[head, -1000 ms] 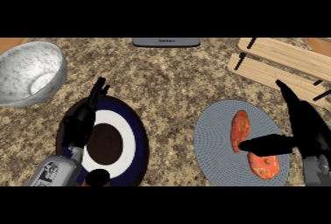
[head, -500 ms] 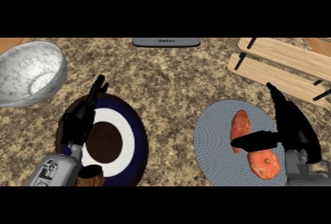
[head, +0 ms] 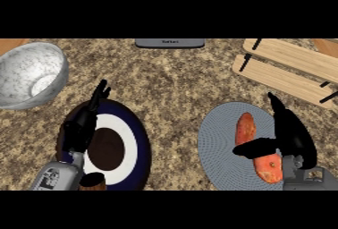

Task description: Pick the sweet potato from the placemat and place it in the tiered shelf

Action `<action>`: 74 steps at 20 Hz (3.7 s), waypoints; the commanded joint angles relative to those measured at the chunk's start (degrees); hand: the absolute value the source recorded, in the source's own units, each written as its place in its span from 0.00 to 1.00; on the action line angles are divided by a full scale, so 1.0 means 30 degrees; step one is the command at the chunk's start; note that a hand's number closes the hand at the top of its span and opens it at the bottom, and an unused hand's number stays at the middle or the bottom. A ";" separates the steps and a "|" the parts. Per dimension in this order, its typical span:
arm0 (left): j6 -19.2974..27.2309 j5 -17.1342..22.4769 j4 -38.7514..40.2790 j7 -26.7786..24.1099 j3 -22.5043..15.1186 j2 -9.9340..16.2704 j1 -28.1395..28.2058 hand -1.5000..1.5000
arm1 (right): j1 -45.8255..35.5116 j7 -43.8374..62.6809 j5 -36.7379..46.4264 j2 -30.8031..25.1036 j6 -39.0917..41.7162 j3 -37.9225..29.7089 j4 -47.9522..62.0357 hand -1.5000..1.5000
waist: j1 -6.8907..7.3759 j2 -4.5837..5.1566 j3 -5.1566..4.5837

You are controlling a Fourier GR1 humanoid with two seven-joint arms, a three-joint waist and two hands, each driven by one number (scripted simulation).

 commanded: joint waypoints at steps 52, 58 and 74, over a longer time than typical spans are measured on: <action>-0.2782 -0.2306 0.0913 -0.0499 0.2394 -0.2409 -0.0518 0.50 | -0.8134 0.1919 0.5936 0.5396 -0.5341 0.3262 1.1341 1.00 | 0.0916 0.0191 0.0004; -0.2244 -0.2752 0.0525 0.0102 0.2272 -0.2559 -0.0624 0.50 | -0.9633 0.2472 0.6978 0.5412 -0.9185 0.3389 0.8550 1.00 | 0.0593 -0.0007 0.0001; -0.2243 -0.2668 0.0229 0.0680 0.2524 -0.2488 -0.0297 0.50 | -1.5450 0.6752 1.4535 0.5415 -0.3374 0.0646 0.6966 1.00 | -0.0230 -0.0211 -0.0010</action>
